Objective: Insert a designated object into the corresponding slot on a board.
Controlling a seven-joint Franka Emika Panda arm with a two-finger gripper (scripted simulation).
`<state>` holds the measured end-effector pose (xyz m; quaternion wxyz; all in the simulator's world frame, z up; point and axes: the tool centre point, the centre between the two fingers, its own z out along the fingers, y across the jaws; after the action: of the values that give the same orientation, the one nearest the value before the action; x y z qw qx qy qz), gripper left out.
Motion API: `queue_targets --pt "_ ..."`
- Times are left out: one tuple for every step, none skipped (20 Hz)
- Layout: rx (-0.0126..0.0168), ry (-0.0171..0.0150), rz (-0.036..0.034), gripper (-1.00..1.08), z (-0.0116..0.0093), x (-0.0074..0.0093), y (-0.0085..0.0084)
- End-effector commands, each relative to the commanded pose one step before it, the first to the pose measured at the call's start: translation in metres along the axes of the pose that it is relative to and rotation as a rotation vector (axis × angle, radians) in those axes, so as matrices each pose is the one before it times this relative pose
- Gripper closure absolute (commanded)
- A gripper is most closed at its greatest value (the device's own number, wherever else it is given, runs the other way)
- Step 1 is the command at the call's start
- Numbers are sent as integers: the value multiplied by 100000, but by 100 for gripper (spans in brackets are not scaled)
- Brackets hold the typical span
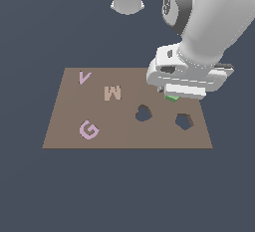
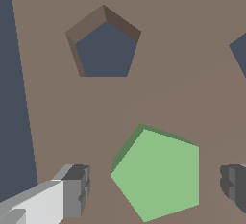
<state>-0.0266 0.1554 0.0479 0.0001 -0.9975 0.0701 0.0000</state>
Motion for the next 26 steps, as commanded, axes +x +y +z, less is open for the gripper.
queue_targets --pt "-34 -66 55 -92 600 -5 -15" --pt "6 28 63 -92 351 18 -2" --pt "0 0 0 -92 316 2 -31" --pt "5 29 63 -92 229 14 12" --pt "0 0 0 -92 176 0 -16" --pt "0 0 0 -92 106 -1 -10" --pt "0 0 0 -92 35 0 -3" --pt "0 0 0 108 0 0 0" --pt "0 0 0 108 0 0 0" --pt "0 0 0 108 0 0 0" --pt "0 0 0 108 0 0 0" --pt "0 0 0 108 0 0 0" --pt "0 0 0 108 0 0 0" --pt "0 0 0 108 0 0 0" --pt "0 0 0 108 0 0 0" --pt "0 0 0 108 0 0 0" --pt "0 0 0 108 0 0 0" --pt "60 122 21 108 -80 38 -12" --pt "0 0 0 108 -64 0 1" --pt "-29 -61 16 108 -151 6 10" --pt "0 0 0 108 -192 0 3" --pt "0 0 0 108 -64 0 1" --pt "-37 -90 -1 108 212 -24 7" --pt "4 10 -68 108 -7 2 3" --pt "0 1 -207 108 -1 8 8" --pt "0 1 -345 108 -1 13 13"
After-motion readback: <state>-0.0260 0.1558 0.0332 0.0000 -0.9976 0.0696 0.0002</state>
